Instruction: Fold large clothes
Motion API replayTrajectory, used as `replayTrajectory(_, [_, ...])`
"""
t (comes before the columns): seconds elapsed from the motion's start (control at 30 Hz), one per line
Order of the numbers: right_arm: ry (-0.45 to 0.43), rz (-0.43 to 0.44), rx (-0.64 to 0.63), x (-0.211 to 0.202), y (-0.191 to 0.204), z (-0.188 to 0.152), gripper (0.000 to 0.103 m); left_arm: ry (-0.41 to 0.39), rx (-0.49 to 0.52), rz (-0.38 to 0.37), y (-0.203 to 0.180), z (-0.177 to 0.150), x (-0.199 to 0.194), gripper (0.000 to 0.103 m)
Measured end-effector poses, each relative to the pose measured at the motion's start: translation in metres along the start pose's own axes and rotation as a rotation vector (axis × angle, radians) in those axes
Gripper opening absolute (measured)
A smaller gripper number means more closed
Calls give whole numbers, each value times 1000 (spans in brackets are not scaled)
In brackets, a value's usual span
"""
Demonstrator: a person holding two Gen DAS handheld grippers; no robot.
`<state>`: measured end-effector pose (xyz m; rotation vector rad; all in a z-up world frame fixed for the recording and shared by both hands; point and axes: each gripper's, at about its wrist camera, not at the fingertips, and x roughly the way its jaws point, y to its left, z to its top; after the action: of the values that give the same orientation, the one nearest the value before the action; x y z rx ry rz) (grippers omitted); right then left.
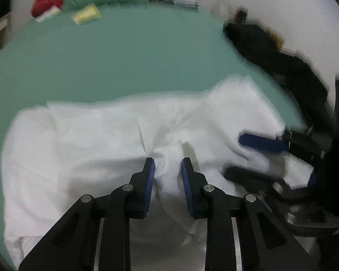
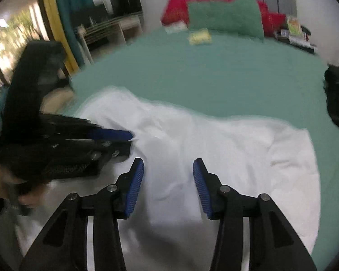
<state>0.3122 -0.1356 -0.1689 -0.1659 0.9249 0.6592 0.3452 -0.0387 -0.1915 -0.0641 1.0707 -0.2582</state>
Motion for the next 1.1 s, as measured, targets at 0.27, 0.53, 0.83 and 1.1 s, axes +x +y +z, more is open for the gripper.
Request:
replayTrajectory(0.27, [-8, -98, -41, -22, 5, -24, 46, -170, -59, 12, 20, -32, -50, 28])
replayTrajectory(0.53, [53, -136, 7, -39, -17, -52, 48, -55, -183, 100, 62, -85, -49, 33])
replayTrajectory(0.83, [11, -176, 35, -89, -17, -64, 48, -184, -236, 150, 60, -124, -109, 33])
replayTrajectory(1.1, [71, -257, 134, -156, -52, -114, 66, -167, -328, 301, 105, -204, -188, 40])
